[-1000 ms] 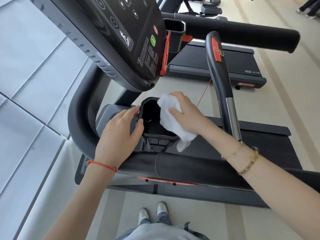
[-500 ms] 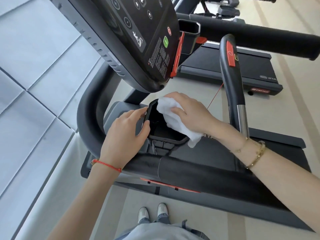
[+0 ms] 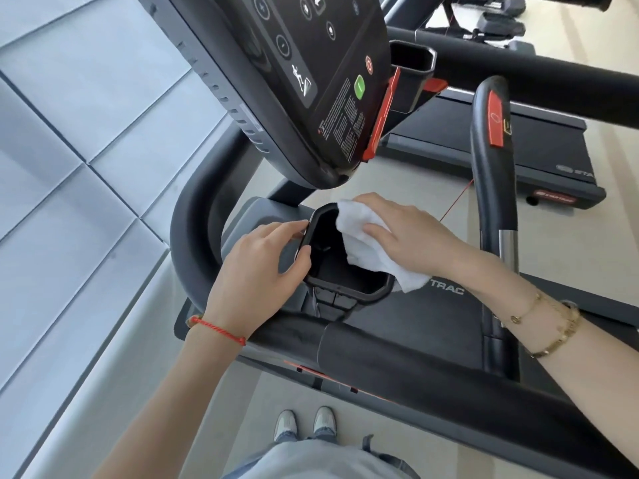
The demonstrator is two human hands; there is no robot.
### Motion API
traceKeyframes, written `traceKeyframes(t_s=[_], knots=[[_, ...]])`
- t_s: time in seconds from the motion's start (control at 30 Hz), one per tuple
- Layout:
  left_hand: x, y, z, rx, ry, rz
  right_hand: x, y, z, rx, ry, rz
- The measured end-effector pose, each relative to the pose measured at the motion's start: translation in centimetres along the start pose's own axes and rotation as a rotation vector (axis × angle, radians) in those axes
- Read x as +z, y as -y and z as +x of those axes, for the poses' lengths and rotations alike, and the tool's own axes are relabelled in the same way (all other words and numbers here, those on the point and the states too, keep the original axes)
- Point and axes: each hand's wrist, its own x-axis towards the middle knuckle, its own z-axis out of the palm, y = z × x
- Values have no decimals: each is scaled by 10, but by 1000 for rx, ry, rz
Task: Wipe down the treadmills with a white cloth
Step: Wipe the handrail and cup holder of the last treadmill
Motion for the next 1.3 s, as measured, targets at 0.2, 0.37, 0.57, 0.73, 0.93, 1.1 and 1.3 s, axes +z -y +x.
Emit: traceKeyframes(t_s=[0.2,0.37,0.57,0.73,0.93,1.1,1.3], knots=[[0,-3,-2,-19,-8,-11,-1,25,29,-113,36,-134],[-1,-4,-2,-15,-17,-7,2,15,16,-55,-17,-110],[-2,-6,0,-19,-5,9,0,5,7,-32,-24,-131],[-3,-6,0,-10,4,1,0,27,33,-174,3,-158],[-4,-5,0,-14,16,7,5,20,10,10,-94,-33],[-4,-1,2,3,65,-21,21,27,-29,287,-173,235],[-1,12,27,101,137,-65,29,40,-32,434,-233,385]])
